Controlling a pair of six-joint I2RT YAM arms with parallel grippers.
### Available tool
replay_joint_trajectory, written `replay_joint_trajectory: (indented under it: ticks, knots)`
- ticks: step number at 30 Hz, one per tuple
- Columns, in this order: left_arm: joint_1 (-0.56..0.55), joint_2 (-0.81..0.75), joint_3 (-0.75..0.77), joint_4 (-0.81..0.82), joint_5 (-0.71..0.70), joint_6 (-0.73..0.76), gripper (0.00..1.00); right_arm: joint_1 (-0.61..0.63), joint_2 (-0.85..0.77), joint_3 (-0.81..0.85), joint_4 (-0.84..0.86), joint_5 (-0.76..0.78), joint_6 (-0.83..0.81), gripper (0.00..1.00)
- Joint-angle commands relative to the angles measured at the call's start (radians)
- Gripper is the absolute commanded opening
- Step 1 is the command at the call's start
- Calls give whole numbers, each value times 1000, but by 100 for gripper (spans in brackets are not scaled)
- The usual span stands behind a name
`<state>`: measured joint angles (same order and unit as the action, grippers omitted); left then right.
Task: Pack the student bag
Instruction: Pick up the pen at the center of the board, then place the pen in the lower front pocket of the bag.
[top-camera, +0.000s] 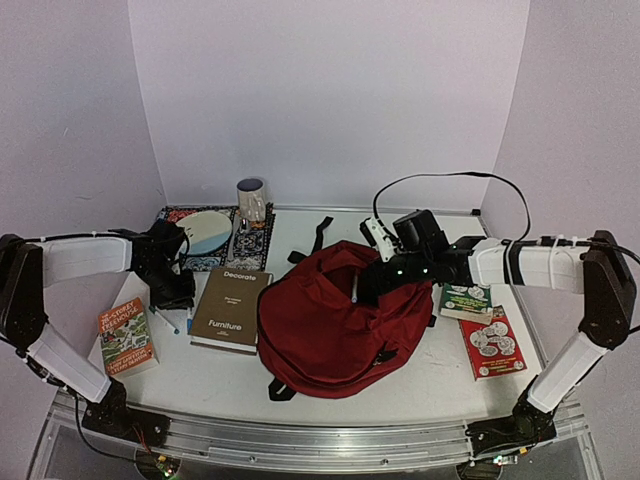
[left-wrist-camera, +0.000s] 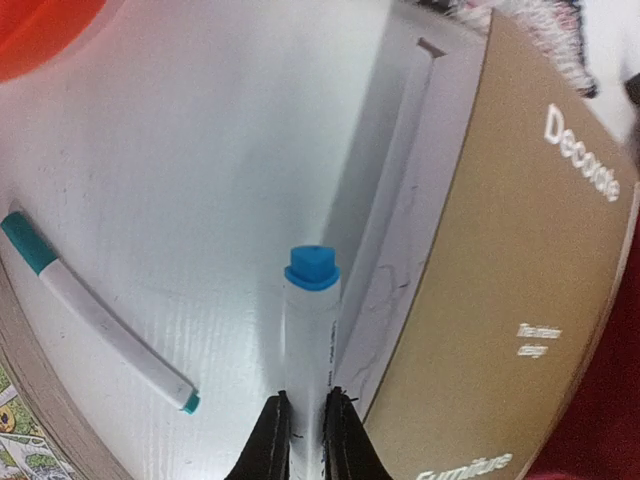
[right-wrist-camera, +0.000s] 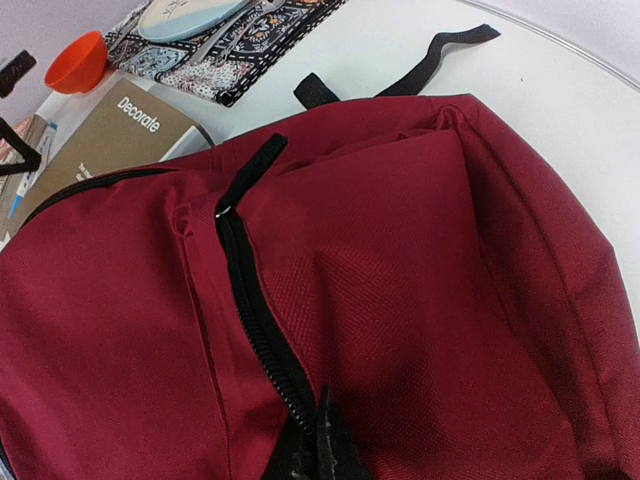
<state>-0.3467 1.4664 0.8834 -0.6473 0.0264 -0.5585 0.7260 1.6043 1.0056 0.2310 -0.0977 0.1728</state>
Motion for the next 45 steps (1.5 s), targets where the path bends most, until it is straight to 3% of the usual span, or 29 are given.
replay_joint_trajectory:
  ticks: [1,8,13,19,24,29,38,45]
  knots:
    - [-6,-74,105,4,144,-23,0,25,-39,41,-21,25,-18,0]
    - [-75,-107,182,25,237,-50,0,34,-40,52,-25,36,-18,0]
    - [-75,-150,210,-29,13,-27,0,45,-41,61,-25,40,-17,0]
    - [-75,-143,207,-98,-138,-19,0,48,-53,60,-26,43,-18,0]
    - [-81,-145,194,-70,-22,-41,0,52,-48,65,-26,36,-16,0]
    - [-146,-128,159,70,184,-96,0,64,-38,76,-27,39,-14,0]
    - [-380,41,240,264,239,-169,0,78,-45,86,-27,42,-13,0]
    - [-477,195,337,339,282,-179,0,92,-43,91,-27,43,-9,0]
